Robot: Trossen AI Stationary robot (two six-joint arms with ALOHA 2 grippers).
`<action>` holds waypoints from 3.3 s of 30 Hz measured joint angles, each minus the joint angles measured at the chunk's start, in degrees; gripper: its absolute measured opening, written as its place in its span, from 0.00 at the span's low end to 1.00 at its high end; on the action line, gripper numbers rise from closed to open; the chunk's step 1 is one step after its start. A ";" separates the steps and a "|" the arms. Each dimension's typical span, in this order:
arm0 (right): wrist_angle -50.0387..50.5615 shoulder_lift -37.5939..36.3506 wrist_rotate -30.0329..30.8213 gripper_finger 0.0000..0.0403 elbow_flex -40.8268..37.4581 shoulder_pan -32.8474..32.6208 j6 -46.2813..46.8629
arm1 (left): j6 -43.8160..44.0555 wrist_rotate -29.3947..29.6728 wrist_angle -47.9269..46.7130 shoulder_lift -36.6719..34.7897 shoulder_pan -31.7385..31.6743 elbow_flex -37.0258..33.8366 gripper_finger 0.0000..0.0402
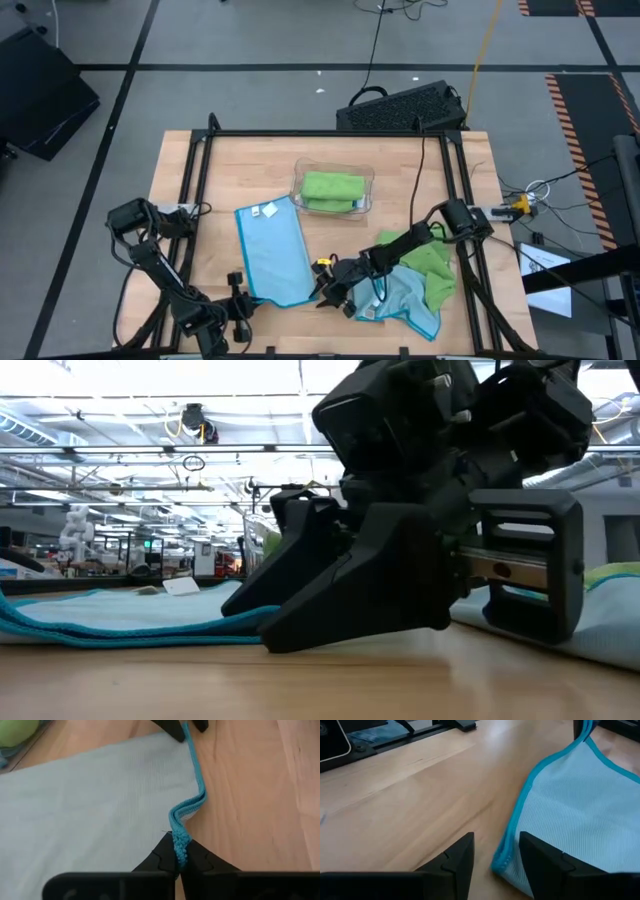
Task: Fold microfiber towels
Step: Fold the blue left microfiber cloth
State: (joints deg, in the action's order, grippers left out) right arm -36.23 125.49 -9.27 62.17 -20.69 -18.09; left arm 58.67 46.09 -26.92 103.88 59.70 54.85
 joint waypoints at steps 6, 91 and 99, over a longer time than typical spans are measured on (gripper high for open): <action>2.43 -0.02 -0.48 0.34 0.03 0.69 -0.16 | -0.04 -0.15 -0.11 0.00 0.00 0.00 0.02; 1.74 -17.73 16.42 0.00 -7.32 7.87 20.13 | 15.58 -8.39 -8.15 -6.44 -6.10 1.06 0.02; 1.31 -17.73 15.10 0.00 -7.36 6.78 20.09 | 9.70 -1.72 -7.09 -12.10 -3.28 3.20 0.01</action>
State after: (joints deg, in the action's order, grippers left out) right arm -34.92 107.77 5.82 54.81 -13.91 2.00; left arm 68.38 44.37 -34.01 91.78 56.42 58.05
